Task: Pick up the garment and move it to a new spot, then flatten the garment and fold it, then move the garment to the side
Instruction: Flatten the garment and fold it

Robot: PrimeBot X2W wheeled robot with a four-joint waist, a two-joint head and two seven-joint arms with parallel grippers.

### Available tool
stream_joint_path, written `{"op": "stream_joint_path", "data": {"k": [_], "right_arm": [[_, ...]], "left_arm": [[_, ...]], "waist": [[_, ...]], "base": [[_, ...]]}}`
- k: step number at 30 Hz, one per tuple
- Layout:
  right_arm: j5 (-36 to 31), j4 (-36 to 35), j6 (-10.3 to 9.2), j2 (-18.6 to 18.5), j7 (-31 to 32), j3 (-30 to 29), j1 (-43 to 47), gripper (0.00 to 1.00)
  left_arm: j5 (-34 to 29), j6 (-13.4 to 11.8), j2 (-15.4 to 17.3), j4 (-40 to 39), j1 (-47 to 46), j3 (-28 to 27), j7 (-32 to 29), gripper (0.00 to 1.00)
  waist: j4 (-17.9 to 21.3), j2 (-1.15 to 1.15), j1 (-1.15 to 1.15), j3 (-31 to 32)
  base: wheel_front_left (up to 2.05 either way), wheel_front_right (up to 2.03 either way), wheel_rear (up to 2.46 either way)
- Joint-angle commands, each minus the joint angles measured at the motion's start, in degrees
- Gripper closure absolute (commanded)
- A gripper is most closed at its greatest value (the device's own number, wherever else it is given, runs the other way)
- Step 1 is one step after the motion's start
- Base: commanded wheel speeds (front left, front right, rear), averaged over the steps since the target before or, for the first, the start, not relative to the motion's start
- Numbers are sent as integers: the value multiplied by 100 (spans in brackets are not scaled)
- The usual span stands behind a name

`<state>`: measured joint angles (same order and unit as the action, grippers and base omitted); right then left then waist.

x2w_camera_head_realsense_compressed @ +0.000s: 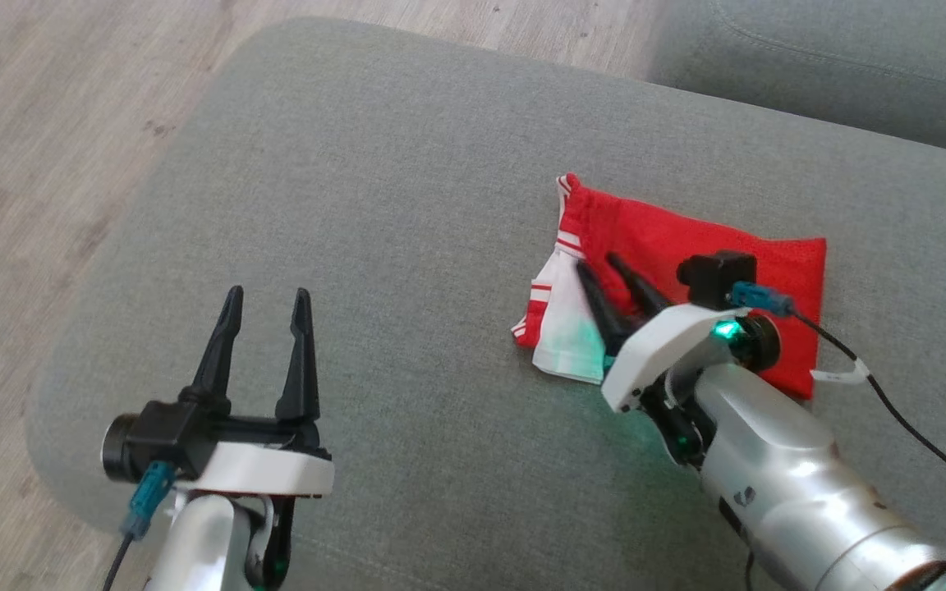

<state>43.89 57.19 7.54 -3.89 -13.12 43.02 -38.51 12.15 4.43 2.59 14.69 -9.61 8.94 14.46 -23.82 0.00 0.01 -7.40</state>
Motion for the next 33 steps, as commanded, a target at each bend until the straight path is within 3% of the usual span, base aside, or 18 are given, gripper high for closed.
{"op": "stream_joint_path", "data": {"k": [1, 6, 10, 17, 18, 23, 33], "right_arm": [[135, -228, -5, 101, -83, 139, -183, 0], [427, -425, -5, 101, -158, 350, -360, 0], [244, -404, -5, 101, -183, -7, -649, 0], [-1535, -656, -5, 46, -186, -1604, -677, 0], [-1535, -656, -5, 46, -186, -1604, -677, 0], [-2666, -1291, -5, -142, -187, -2732, -31, 0], [-4021, -2651, -5, -101, -187, -3854, 1366, 0]], "left_arm": [[36, -49, 29, -143, -248, -164, 53, 0], [31, -68, 29, -170, -248, -252, 53, 0], [-8, -37, 29, -335, -241, -415, 53, 0], [-75, -35, 29, -500, -179, -558, 54, 0], [-75, -35, 29, -500, -179, -558, 54, 0], [-128, -6, 29, -510, -88, -645, 54, 0], [-103, -1, 29, -450, 97, -761, 54, 0]], "waist": [[29, 0, -1, 3], [277, 0, -1, 31], [611, 0, -1, 66], [1195, 0, -1, 186], [1195, 0, -1, 186], [1562, 0, -1, 349], [2153, 0, -1, 499]], "base": [[0, 0, 0], [0, 0, 0], [0, 0, 0], [0, 0, 0], [0, 0, 0], [0, 0, 0], [0, 0, 0]]}}
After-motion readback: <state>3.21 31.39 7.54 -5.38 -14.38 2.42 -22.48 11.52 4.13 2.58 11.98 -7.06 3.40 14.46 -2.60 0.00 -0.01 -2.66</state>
